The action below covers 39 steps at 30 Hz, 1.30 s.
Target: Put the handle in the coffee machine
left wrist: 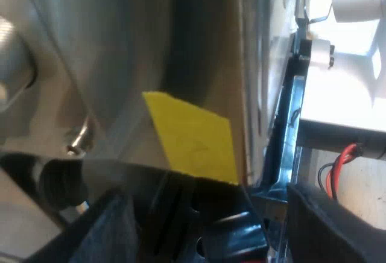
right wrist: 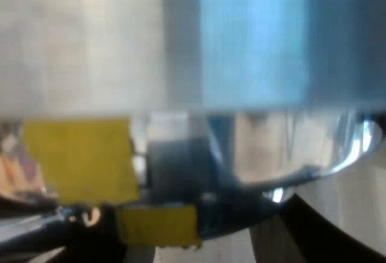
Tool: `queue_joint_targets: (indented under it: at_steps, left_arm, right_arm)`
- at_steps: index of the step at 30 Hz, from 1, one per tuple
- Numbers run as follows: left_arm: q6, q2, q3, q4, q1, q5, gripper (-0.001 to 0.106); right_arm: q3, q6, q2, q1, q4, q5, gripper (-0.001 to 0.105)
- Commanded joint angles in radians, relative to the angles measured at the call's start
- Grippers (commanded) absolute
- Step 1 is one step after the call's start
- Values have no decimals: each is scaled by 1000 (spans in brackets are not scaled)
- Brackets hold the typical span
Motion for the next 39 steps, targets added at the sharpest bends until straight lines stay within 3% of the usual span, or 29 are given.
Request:
queue_joint_targets:
  at_steps: [1,4,6,7,8,11,16,21,24,30,35,39]
  left_arm:
    - [-31,-34,-7,11,12,2,54]
    - [-72,-66,-9,31,14,-80,37]
    - [-72,-73,-15,58,14,-149,20]
    - [-72,-73,-26,84,14,-203,4]
    - [-71,-73,-30,92,14,-251,1]
    - [-71,-73,-31,91,14,-310,1]
    - [-74,-73,-31,69,8,-338,1]
    - [-148,-67,-31,-41,-50,-539,1]
    - [-203,-61,-31,-76,-86,-562,1]
    - [-206,-24,-31,-17,-161,-668,1]
    - [-206,-21,-31,57,-164,-659,1]
    - [-198,-24,-31,162,-164,-596,1]
  right_arm:
    - [-14,-1,-42,-5,-104,8,39]
    - [-14,-1,-42,-5,-104,8,39]
    - [-14,-1,-42,-5,-104,8,39]
    - [-14,-1,-42,-5,-104,8,39]
    - [-14,-1,-42,-5,-104,8,39]
    - [-14,-1,-45,-5,-105,8,39]
    - [-14,3,-51,-5,-105,8,39]
    - [-14,3,-58,-5,-105,8,39]
    - [-14,3,-58,-5,-105,8,39]
    - [-14,3,-58,-5,-105,8,39]
    - [-14,3,-58,-5,-105,8,39]
    - [-14,3,-58,-5,-105,8,39]
